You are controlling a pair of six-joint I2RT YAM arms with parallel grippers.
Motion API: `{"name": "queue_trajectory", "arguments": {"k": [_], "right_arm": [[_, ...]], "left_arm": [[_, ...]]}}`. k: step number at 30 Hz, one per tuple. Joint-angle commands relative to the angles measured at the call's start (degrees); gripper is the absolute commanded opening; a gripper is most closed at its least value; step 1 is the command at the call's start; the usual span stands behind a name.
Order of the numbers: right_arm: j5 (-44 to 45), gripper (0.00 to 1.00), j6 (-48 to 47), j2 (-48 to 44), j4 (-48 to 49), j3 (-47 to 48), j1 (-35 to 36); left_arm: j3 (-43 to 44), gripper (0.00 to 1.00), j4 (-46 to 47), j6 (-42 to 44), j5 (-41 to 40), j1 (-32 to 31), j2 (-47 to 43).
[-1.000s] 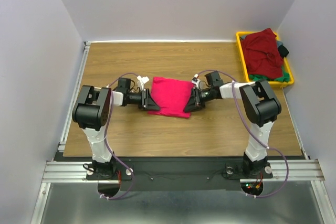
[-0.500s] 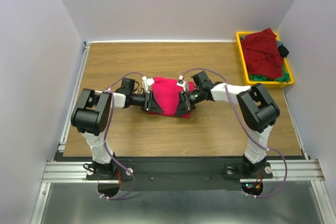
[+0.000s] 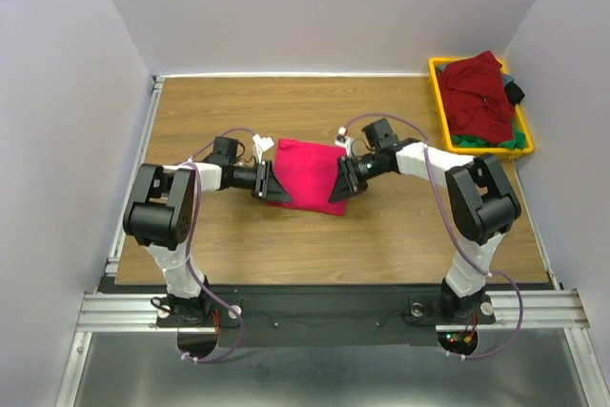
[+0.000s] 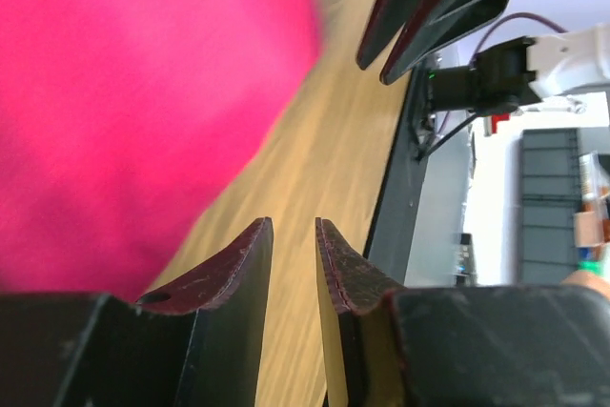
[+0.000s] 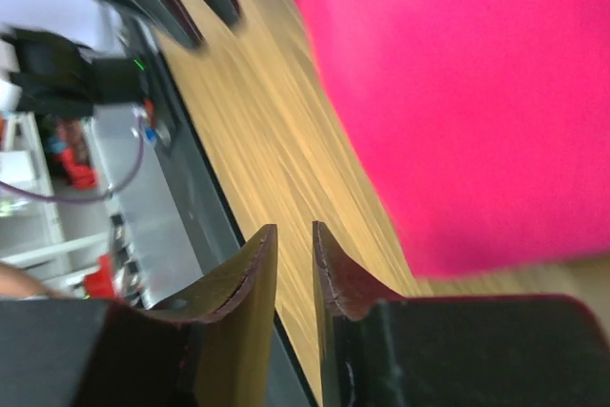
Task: Fold and stack the t-shirts
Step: Fold the tshirt
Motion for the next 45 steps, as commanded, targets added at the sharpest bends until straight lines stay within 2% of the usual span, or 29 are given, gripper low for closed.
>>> {"name": "queue_trajectory", "arguments": {"k": [1, 3, 7, 12, 17, 22, 25, 28, 31, 35, 37, 40, 45], "right_arm": [[-1.2, 0.28, 0.8, -2.9, 1.1, 7.4, 0.1], [-0.5, 0.28, 2.3, 1.1, 2.0, 10.8, 0.2], [-0.3, 0.28, 5.1, 8.4, 6.6, 13.9, 0.2], [0.3, 0.28, 5.5, 16.9, 8.2, 17.6, -0.2], [0.9, 0.28, 4.6, 20.1, 8.1, 15.2, -1.9], [-1.7, 0.28, 3.7, 13.5, 7.1, 10.8, -4.4], [-3.7, 0.29, 3.7, 8.5, 5.6, 12.1, -4.9], [-3.4, 0.30, 4.4, 7.8, 5.5, 16.4, -5.5], [-1.9, 0.30, 4.7, 11.0, 5.6, 21.6, -5.7], [-0.9, 0.30, 4.8, 17.8, 5.9, 27.7, -6.5], [-0.5, 0.30, 4.8, 20.8, 6.0, 29.9, -7.0], [-0.5, 0.30, 5.1, 26.4, 6.2, 34.6, -8.0], [-0.3, 0.30, 4.9, 32.8, 6.2, 38.2, -11.2]], "left_arm": [[5.8, 0.36, 2.5, -1.3, 2.9, -1.5, -4.7], [8.1, 0.36, 5.3, -6.6, 1.9, -2.2, -2.3], [9.5, 0.37, 21.3, -16.7, -1.5, -2.8, 2.8], [12.4, 0.37, 23.2, -17.9, -4.8, -2.5, 11.9], [10.0, 0.37, 22.8, -18.2, -9.0, 0.7, 16.4], [6.0, 0.38, 21.4, -15.3, -4.0, 2.3, 9.7], [5.4, 0.38, 20.7, -15.2, -1.2, 2.1, 3.5], [8.4, 0.39, 20.6, -15.5, -1.2, 1.0, 0.7], [13.6, 0.40, 20.6, -16.0, -2.9, -0.2, 2.1], [21.1, 0.40, 23.2, -18.5, -5.3, -2.2, 8.8], [22.7, 0.40, 27.5, -21.6, -6.6, -2.7, 11.5], [26.6, 0.40, 30.6, -25.4, -7.4, -2.3, 19.9], [30.2, 0.40, 32.3, -27.5, -8.9, -0.3, 26.8]]}}
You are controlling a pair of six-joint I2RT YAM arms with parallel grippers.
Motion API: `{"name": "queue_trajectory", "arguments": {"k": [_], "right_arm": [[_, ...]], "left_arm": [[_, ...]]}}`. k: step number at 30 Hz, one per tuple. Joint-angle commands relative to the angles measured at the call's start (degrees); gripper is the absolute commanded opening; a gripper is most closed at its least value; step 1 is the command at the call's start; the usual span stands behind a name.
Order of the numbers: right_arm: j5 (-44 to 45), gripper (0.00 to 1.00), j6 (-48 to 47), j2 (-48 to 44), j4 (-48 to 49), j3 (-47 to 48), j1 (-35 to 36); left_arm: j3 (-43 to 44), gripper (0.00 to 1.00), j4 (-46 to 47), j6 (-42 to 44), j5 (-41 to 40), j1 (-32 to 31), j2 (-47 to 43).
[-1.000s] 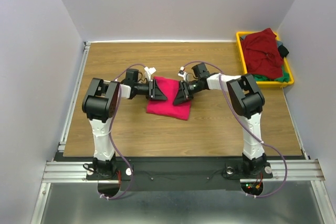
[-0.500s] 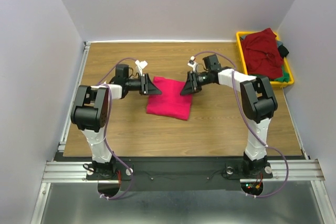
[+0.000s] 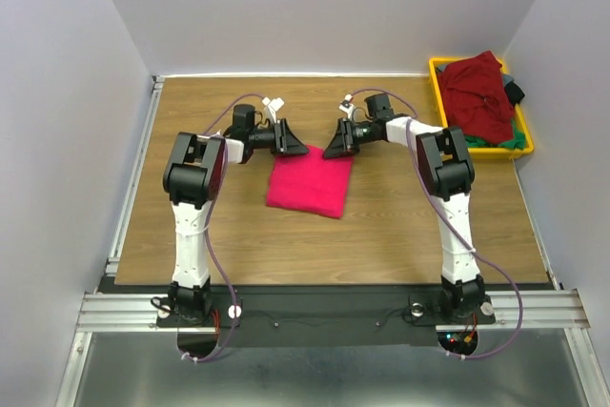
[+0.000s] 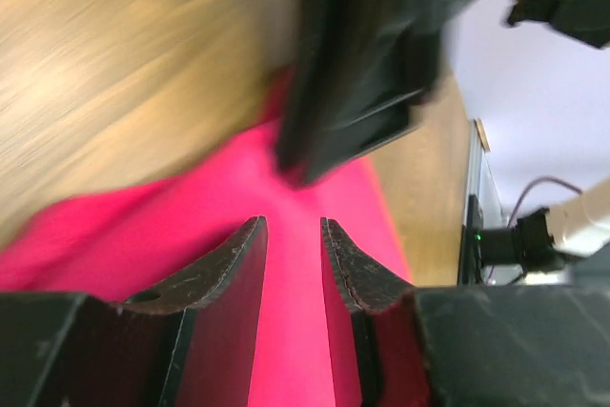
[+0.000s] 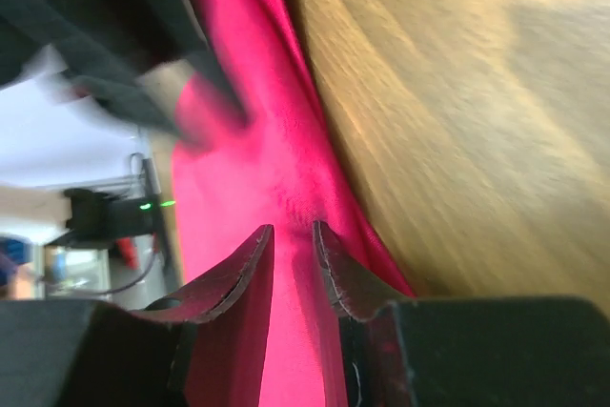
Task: Fold and stack the t-shirts
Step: Fold the tshirt
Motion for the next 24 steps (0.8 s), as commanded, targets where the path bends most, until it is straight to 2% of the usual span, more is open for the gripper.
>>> {"name": "queue_trajectory", "arguments": {"k": [1, 5, 7, 10, 11, 12, 13, 14, 15, 16, 17, 19, 20, 22, 23, 24], "right_arm": [[2.0, 0.30, -1.1, 2.5, 0.2, 3.7, -2.9], [-0.5, 0.30, 0.7, 4.6, 0.1, 5.6, -4.0], [-1.9, 0.32, 1.7, 1.9, 0.1, 4.4, -4.0], [-2.9, 0.36, 3.5, -3.3, 0.1, 3.1, -4.0], [-2.3, 0.41, 3.7, -8.3, 0.1, 1.5, -4.1], [-1.7, 0.44, 3.9, -10.8, 0.1, 0.7, -4.0], [-1.0, 0.47, 3.9, -13.8, 0.1, -0.2, -4.1], [1.0, 0.54, 4.0, -16.3, 0.0, -2.1, -4.1], [2.0, 0.58, 3.7, -21.5, -0.2, -3.2, -4.2], [3.1, 0.63, 3.4, -23.9, -0.4, -4.2, -4.2], [5.4, 0.79, 2.9, -26.1, -0.8, -5.1, -4.3], [7.7, 0.94, 0.3, -32.7, -3.4, -8.0, -4.7], [11.0, 1.00, -0.7, -34.7, -4.6, -8.8, -4.7], [13.9, 1.00, -3.4, -39.7, -8.2, -11.5, -5.0], [17.4, 1.00, -4.2, -41.2, -9.3, -12.4, -5.0], [19.2, 1.00, -5.0, -42.7, -11.5, -13.3, -5.1]], "left_arm": [[3.1, 0.40, 3.9, -3.4, -1.2, 2.8, 4.1], [4.1, 0.40, 4.0, -3.7, -0.5, 4.1, 4.2], [3.5, 0.43, 3.7, -3.0, 0.2, 4.4, 1.5], [3.7, 0.45, -3.3, 6.3, -1.1, 5.0, -7.2], [4.6, 0.47, -13.5, 10.7, -5.3, 5.1, -12.6], [6.2, 0.53, -18.2, 20.4, -8.1, 4.9, -15.6], [6.5, 0.56, -22.1, 23.9, -11.1, 4.7, -18.6], [6.4, 0.60, -27.2, 27.2, -18.0, 4.4, -21.8], [5.8, 0.69, -29.1, 31.3, -21.1, 3.6, -27.8], [5.7, 0.86, -31.1, 32.8, -24.0, 3.2, -30.4], [5.7, 0.99, -35.4, 34.1, -29.3, 2.4, -32.7], [5.7, 0.99, -40.0, 37.5, -34.5, 0.1, -39.0], [5.5, 0.99, -43.7, 40.1, -38.8, -3.2, -40.8], [2.9, 0.99, -45.9, 42.4, -42.1, -7.2, -45.7], [1.6, 0.99, -46.0, 41.0, -49.0, -11.7, -48.0], [-0.5, 0.99, -46.4, 39.7, -52.4, -14.0, -48.7]]}}
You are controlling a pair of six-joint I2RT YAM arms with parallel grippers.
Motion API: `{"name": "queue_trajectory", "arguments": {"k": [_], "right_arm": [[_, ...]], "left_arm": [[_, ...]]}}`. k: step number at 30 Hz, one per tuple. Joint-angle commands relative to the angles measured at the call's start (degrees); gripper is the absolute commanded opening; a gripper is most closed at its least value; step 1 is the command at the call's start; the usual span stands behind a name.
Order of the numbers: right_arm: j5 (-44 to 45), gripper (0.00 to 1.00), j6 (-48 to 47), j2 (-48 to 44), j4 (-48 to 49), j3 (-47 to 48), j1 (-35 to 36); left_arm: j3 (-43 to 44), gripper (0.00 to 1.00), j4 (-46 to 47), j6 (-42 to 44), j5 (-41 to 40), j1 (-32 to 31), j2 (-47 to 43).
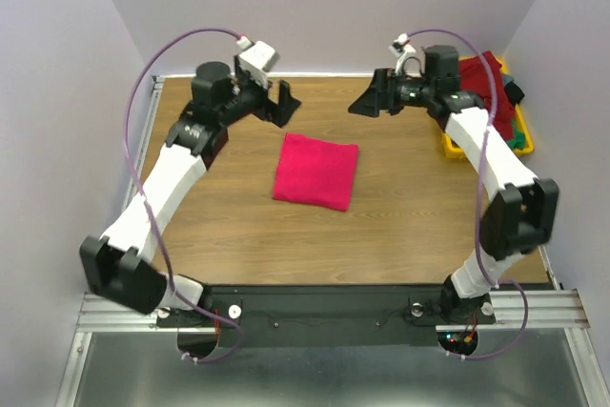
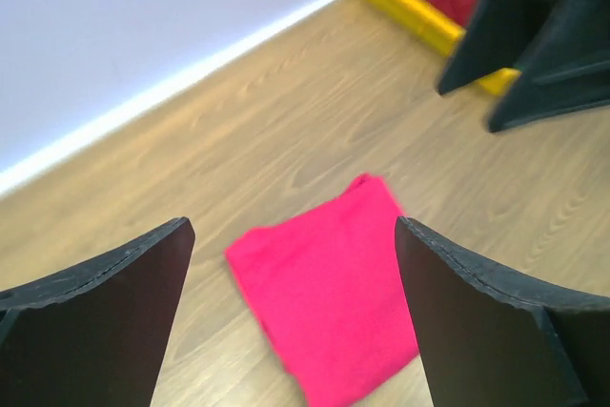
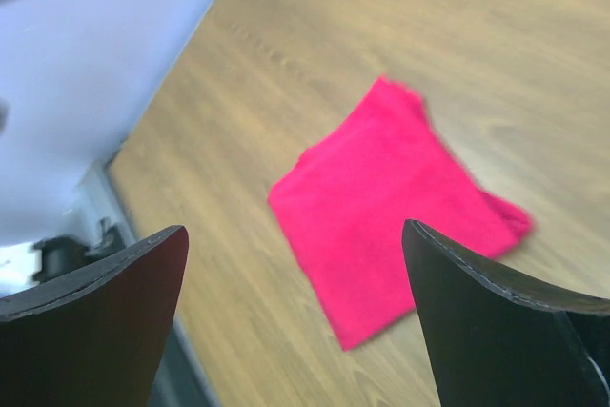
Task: Fold and stack the t-shirts
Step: Fold the tshirt, then neatly place the folded tshirt to the corner
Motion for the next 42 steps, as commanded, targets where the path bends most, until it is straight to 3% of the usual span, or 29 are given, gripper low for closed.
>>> {"name": "queue_trajectory", "arguments": {"k": [1, 5, 11, 17, 24, 32, 39, 42], "right_arm": [[11.4, 1.00, -5.8, -6.5, -8.1, -5.5, -0.7], [21.0, 1.00, -9.5, -14.3, -12.6, -11.1, -0.7], [34.1, 1.00, -12.3, -23.1, -14.1, -18.5, -1.1], [36.4, 1.00, -12.7, -25.8, -16.4, -20.5, -4.8], [35.2, 1.00, -13.2, -25.5, -17.6, -21.2, -5.8], [34.6, 1.00, -13.2, -23.6, -17.7, -20.1, -5.8], [34.3, 1.00, -13.2, -22.8, -17.8, -19.9, -5.8], [34.2, 1.00, -13.1, -22.6, -18.0, -19.9, -5.8]], "left_arm": [[-5.6, 0.99, -10.7, 4.0, -19.0, -9.1, -2.4], [-10.8, 0.99, -12.5, -4.9, -21.0, -16.7, -1.3], [-15.2, 0.99, -7.6, -8.6, -22.4, -21.6, 3.0], [-12.0, 0.98, -5.7, -11.4, -27.6, -23.8, 15.2], [-7.7, 0.98, -4.2, -14.0, -30.6, -23.8, 23.1], [-5.8, 0.98, -6.5, -14.1, -33.8, -20.7, 31.3], [-5.0, 0.98, -8.9, -13.7, -34.3, -10.2, 34.9], [-3.5, 0.98, -11.1, -9.6, -35.1, -6.6, 36.4]]}}
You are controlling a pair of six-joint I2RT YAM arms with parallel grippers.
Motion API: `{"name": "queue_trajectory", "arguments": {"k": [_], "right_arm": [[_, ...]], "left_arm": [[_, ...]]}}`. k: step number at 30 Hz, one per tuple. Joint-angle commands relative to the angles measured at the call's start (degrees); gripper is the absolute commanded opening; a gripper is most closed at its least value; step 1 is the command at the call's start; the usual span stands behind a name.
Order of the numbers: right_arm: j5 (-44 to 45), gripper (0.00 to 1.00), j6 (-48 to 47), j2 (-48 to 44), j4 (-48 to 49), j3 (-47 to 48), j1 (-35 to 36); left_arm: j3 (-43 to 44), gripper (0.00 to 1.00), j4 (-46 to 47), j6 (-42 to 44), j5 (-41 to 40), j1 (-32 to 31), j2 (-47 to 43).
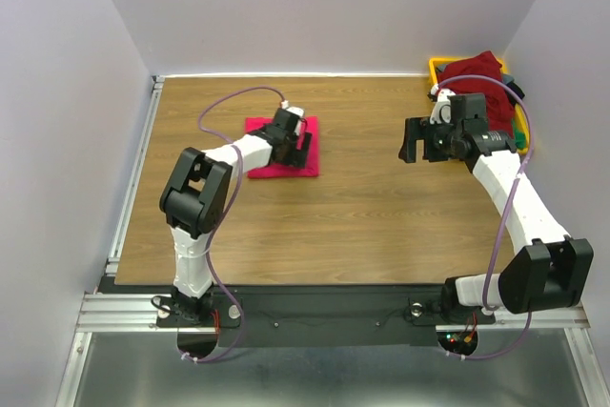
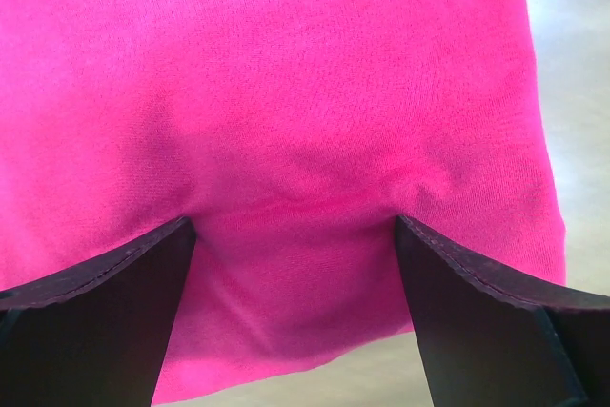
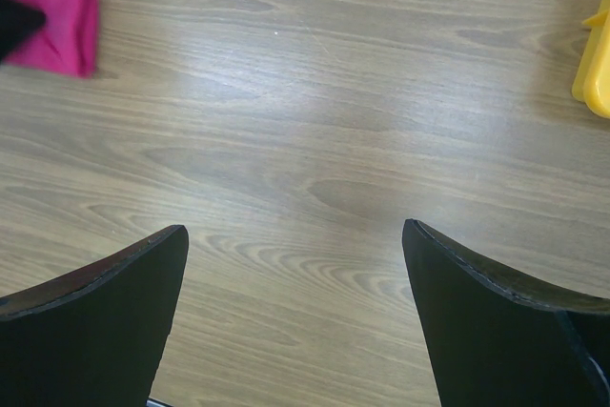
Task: Fold and stack the t-shirts
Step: Neatly place the folded tshirt to the corner
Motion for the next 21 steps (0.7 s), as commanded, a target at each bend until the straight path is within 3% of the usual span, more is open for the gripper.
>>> {"name": "queue_trajectory", "arguments": {"k": [1, 14, 21], "right_arm": [[-0.1, 1.00, -0.7, 0.2, 0.4, 1.5, -0.2], [-1.1, 1.00, -3.0, 1.5, -0.6, 2.2, -0.1], [-1.8, 1.00, -3.0, 2.6, -0.9, 2.8, -0.2]], "left_arm": [[0.7, 0.98, -8.2, 4.2, -2.5, 5.2, 4.2], [5.1, 0.98, -13.8, 27.2, 1.6, 22.4, 3.2], [14.6, 0.98, -17.0, 36.0, 4.5, 29.4, 9.2]]}}
